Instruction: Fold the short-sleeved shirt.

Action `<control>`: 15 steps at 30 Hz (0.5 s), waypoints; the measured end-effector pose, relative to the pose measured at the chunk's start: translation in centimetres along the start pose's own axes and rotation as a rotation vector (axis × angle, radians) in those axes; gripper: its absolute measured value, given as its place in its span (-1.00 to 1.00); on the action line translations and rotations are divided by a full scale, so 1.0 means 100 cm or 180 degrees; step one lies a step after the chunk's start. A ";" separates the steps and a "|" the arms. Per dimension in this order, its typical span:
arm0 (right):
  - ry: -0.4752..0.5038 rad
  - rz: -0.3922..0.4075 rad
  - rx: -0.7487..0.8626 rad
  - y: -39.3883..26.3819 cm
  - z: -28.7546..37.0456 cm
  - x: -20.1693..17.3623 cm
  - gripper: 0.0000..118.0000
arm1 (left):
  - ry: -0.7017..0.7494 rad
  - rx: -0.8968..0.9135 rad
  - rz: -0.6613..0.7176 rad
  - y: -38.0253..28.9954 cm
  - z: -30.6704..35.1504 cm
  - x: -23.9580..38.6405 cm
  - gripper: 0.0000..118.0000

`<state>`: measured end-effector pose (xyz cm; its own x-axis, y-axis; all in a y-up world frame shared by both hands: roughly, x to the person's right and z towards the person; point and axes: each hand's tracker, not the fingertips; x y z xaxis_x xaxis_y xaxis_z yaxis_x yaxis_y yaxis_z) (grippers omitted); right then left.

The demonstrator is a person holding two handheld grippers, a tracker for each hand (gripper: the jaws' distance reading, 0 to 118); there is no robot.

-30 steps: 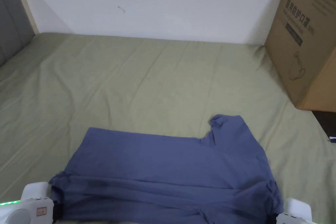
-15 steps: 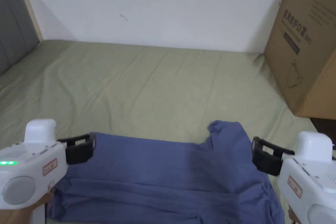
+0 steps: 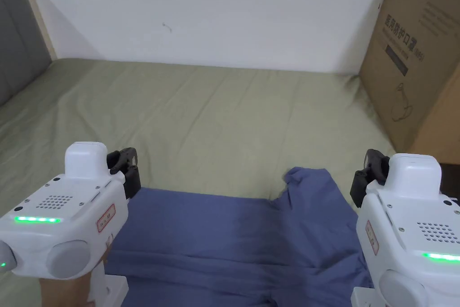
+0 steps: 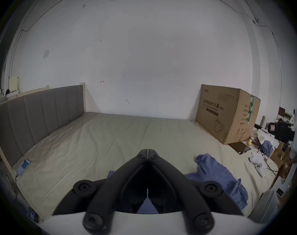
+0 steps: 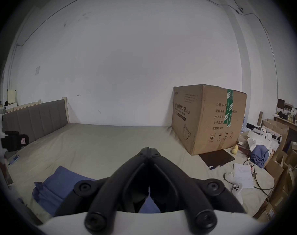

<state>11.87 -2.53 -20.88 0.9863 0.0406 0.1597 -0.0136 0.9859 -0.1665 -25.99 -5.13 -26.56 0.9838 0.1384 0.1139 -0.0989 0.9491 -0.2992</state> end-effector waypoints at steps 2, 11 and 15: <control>-0.0011 0.0019 -0.0009 -0.003 -0.001 0.000 -1.00 | 0.0142 -0.0036 -0.0079 0.000 -0.009 -0.002 -1.00; -0.0008 0.0009 -0.0218 -0.014 -0.036 0.004 -1.00 | 0.0237 -0.1144 -0.0119 -0.012 -0.129 -0.056 -1.00; -0.0013 0.0021 -0.0371 -0.023 -0.062 0.005 -1.00 | 0.0419 -0.1503 -0.0032 -0.024 -0.190 -0.089 -0.23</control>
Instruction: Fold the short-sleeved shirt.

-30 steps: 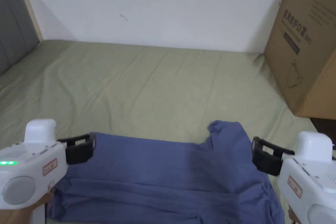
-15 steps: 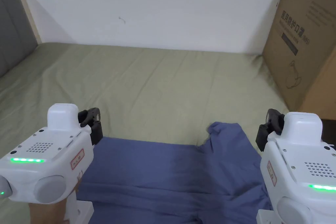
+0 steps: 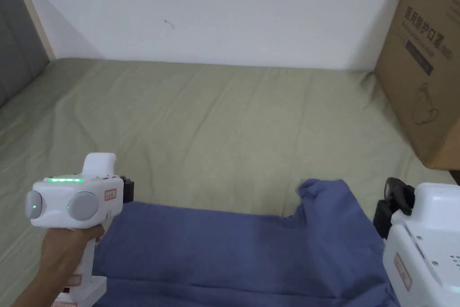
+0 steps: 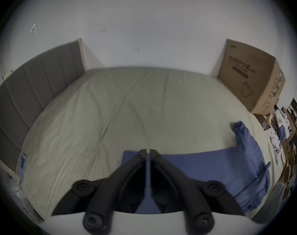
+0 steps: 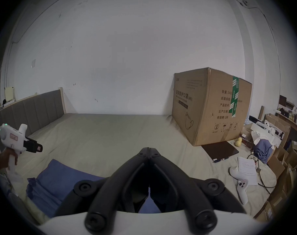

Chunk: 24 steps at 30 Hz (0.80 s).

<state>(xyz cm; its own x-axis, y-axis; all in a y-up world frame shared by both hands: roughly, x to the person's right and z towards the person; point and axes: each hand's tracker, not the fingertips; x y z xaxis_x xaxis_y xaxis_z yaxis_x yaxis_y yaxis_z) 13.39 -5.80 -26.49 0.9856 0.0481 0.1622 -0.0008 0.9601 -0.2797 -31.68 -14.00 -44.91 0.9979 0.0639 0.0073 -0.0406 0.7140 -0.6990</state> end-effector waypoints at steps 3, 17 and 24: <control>-0.0032 0.0025 -0.0093 -0.006 -0.020 0.000 -1.00 | 0.0036 -0.0442 0.0196 0.007 -0.042 -0.014 0.46; -0.0160 -0.0150 -0.0561 -0.036 -0.091 0.016 -1.00 | 0.0225 -0.0925 -0.0198 -0.019 -0.126 0.000 -0.16; -0.0122 -0.0378 -0.1209 -0.053 -0.154 0.051 0.17 | 0.0059 -0.0629 -0.0150 -0.016 -0.094 0.005 -0.96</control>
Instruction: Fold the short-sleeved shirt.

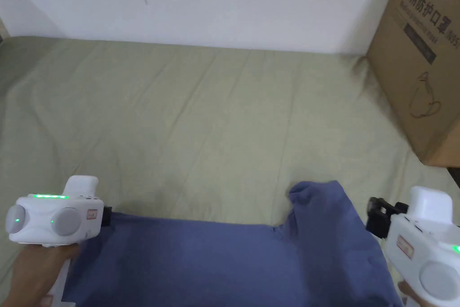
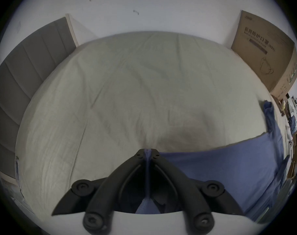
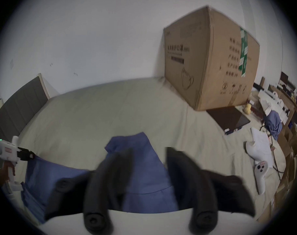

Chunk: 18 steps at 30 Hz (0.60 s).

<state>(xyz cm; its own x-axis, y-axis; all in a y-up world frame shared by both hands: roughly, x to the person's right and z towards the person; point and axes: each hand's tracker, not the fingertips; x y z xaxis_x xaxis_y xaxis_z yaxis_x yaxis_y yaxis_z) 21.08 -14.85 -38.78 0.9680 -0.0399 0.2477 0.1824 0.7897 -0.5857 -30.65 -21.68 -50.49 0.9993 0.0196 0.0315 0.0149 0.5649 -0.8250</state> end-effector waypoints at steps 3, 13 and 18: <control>-0.0094 0.0168 -0.0412 0.000 -0.042 0.008 0.78 | -0.0182 0.0243 0.0138 -0.002 0.036 0.003 -0.96; -0.0096 0.0534 -0.1167 -0.030 -0.141 -0.003 0.11 | -0.0241 0.0340 0.0099 -0.002 0.061 -0.014 -0.96; 0.0011 0.0530 -0.1074 -0.029 -0.122 -0.006 -0.99 | -0.0215 0.0288 0.0147 -0.009 0.064 -0.015 -0.96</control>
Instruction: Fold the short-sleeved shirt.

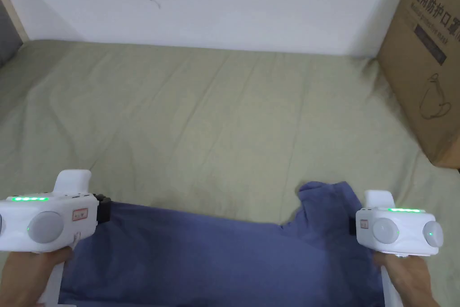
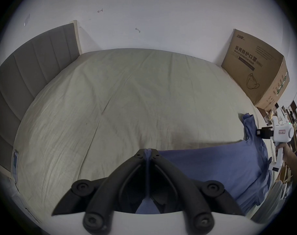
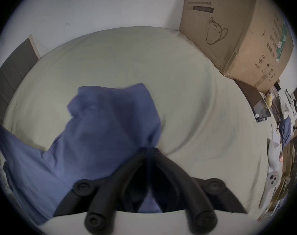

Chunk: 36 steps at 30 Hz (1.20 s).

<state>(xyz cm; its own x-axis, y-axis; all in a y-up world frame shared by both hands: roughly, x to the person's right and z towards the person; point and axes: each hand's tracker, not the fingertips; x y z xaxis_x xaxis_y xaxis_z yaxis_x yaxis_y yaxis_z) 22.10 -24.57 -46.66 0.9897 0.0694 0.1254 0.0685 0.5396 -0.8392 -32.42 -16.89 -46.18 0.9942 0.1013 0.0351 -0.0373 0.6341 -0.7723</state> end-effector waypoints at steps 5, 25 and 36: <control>0.0178 -0.0065 0.0338 -0.012 0.058 0.006 -0.99 | 0.0020 0.0029 0.0102 -0.006 0.015 -0.002 -0.96; 0.0815 -0.0624 0.0679 -0.186 0.239 0.041 -0.99 | -0.0081 -0.0181 0.0231 -0.132 0.126 -0.040 -0.96; 0.0569 -0.0972 0.0121 -0.242 0.174 0.045 -0.98 | 0.0104 -0.0511 0.0219 -0.200 0.091 -0.042 -0.96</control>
<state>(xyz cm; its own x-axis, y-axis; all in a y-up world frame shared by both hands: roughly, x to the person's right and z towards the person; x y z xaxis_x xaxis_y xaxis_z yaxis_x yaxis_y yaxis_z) 22.73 -22.73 -16.53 0.9308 -0.2461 0.2701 0.3633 0.5439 -0.7564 -36.80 -23.03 -25.18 0.9927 0.1136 -0.0399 -0.0914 0.4957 -0.8637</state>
